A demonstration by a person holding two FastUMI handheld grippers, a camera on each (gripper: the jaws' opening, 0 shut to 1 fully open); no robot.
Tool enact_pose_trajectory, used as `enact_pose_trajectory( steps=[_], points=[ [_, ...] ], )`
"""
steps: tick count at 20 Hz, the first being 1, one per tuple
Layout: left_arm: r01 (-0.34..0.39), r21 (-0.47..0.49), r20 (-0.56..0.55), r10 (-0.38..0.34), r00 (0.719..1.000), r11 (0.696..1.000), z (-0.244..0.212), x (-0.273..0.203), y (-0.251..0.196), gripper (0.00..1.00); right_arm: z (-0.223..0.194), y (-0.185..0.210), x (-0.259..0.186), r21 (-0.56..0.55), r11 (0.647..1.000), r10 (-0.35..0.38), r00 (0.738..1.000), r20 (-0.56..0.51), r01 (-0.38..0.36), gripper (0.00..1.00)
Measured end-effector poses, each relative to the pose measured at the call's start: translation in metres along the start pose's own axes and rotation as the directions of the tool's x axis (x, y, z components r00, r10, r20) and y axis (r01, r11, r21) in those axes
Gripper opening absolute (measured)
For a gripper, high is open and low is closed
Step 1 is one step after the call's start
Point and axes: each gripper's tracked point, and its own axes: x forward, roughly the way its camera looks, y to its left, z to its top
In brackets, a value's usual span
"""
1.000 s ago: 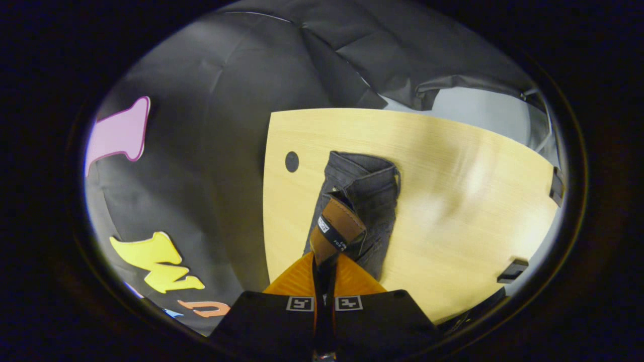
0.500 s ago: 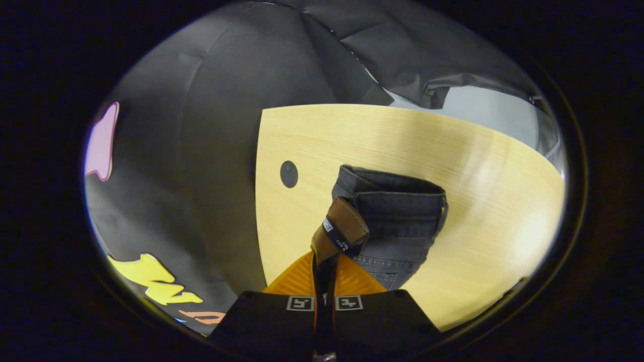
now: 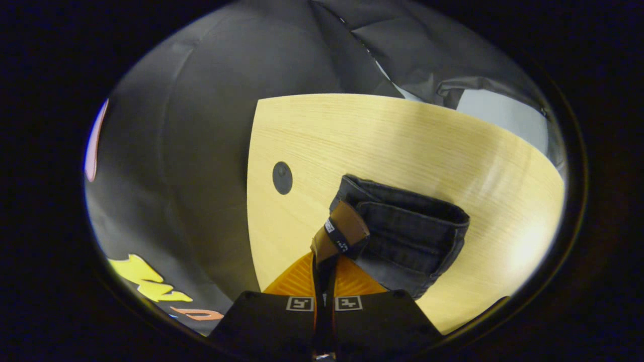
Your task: Grasp the waist and the cuffs of the jeans and fold them to make the two legs overlap; first hold the waist and fold one-third of the jeans toward the cuffs, then hold the cuffs and fold the remaining one-third in the same direction to finish folding.
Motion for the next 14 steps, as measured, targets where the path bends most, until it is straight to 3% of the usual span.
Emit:
enact_pose_trajectory(
  steps=[3,4,6,7,9,10,13,14],
  points=[
    [-0.052,0.042,-0.038,0.054,0.998,0.998,-0.007,0.010,0.013,0.03,0.000,-0.004,0.004,-0.038,0.999,-0.001,1.000,0.003,0.001,0.01],
    [-0.078,0.041,-0.050,0.080,0.996,0.996,-0.014,0.008,0.018,0.04,-0.001,-0.001,0.003,-0.062,0.998,-0.008,1.000,0.013,0.008,0.12],
    [-0.092,0.058,-0.064,0.096,0.993,0.994,-0.019,0.008,0.018,0.19,0.000,0.001,-0.001,-0.121,0.992,-0.025,0.998,0.052,0.032,0.16],
    [-0.076,0.067,-0.074,0.081,0.994,0.995,-0.023,0.006,0.012,0.39,0.001,0.004,-0.004,-0.138,0.990,-0.023,0.997,0.079,0.034,0.32],
    [-0.086,0.124,-0.085,0.097,0.992,0.989,-0.031,-0.010,0.000,0.79,0.001,0.018,-0.017,-0.152,0.988,0.015,0.992,0.124,0.004,0.51],
    [-0.106,0.178,-0.076,0.121,0.990,0.978,-0.032,-0.021,-0.001,0.99,0.002,0.024,-0.024,-0.172,0.985,0.033,0.987,0.159,-0.005,0.84],
    [-0.081,0.307,-0.032,0.095,0.995,0.948,-0.033,-0.057,-0.013,1.00,-0.005,0.017,-0.051,-0.331,0.940,0.008,0.963,0.269,0.085,0.83],
    [-0.072,0.353,-0.007,0.080,0.997,0.933,-0.029,-0.069,-0.015,0.99,-0.009,0.016,-0.063,-0.398,0.909,0.008,0.948,0.318,0.126,0.95]
  ],
)
